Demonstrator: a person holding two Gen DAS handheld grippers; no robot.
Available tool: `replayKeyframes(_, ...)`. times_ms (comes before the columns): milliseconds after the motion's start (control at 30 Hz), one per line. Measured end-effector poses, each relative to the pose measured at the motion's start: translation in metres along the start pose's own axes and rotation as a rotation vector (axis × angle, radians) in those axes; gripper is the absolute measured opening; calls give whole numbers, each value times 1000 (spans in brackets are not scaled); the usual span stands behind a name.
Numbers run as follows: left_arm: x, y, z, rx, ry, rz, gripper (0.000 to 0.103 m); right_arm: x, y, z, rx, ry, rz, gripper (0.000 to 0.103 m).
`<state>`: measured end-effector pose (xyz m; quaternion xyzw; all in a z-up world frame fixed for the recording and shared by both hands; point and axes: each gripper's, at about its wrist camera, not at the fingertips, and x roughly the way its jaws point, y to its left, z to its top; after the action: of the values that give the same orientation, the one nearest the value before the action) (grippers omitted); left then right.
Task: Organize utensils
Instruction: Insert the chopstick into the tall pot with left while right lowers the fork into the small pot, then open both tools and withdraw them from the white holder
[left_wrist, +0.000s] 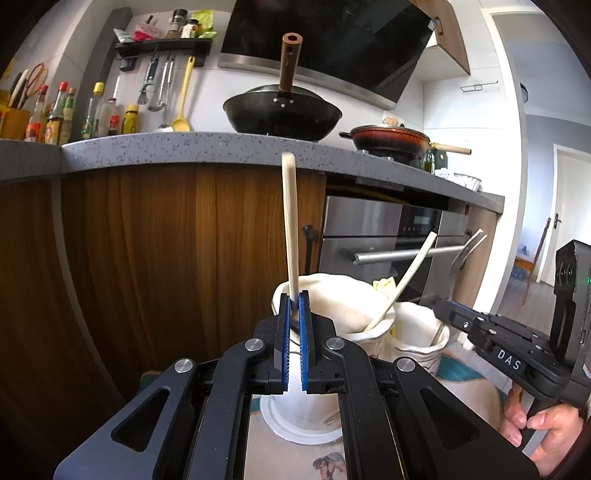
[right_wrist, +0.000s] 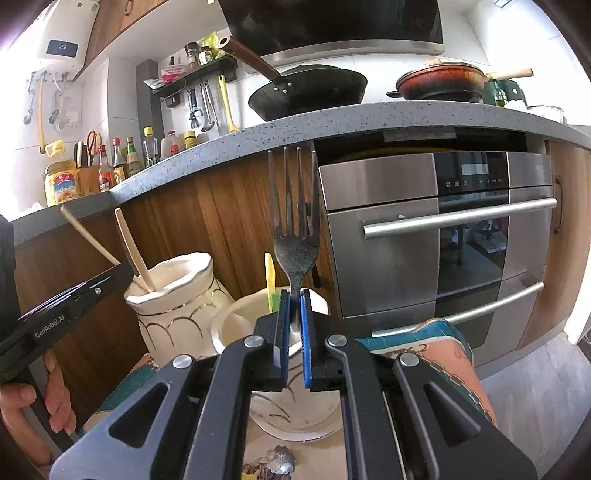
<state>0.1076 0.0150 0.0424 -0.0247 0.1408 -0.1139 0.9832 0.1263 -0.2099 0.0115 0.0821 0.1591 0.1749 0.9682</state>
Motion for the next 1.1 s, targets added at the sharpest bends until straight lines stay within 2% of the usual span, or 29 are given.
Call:
replayKeyframes(400,-1,-3,-2,11,4,18,5,1,1,-3,-6,12,-9,5)
replayKeyframes(500,-2,-3,-3,14,4,24,15,0,1,-4,-7,8,-9,6)
replayKeyframes(633,-4,-2,-3,4,-2,26,19,0,1,-4,-6,4,-16,9)
replayKeyframes(667,-4,-1,-3,2,-2,25,21,0,1,-4,-5,3,-16,18)
replayKeyframes(700,-4,-1,-3,0,0,26,25,-1,0,-4,-2,-1,-16,31)
replayKeyframes(733,-5,1,-4,-4,0,27,26,-2,0,-4,2,-4,-15,37)
replayKeyframes(833,-8,3,-4,-14,-2,24,34,-6,0,-4,4,-13,-15,47)
replayKeyframes(900,-11,4,-5,-18,-7,22,43,-10,-1,-5,9,-21,-14,61)
replayKeyframes(933,-13,4,-6,-17,-10,24,45,-11,-1,-5,10,-23,-13,63)
replayKeyframes(1033,-17,3,-8,-13,-11,33,58,-16,-2,-6,15,-28,-12,75)
replayKeyframes(1100,-20,4,-11,-19,-7,39,72,-21,-3,-7,23,-33,-7,86)
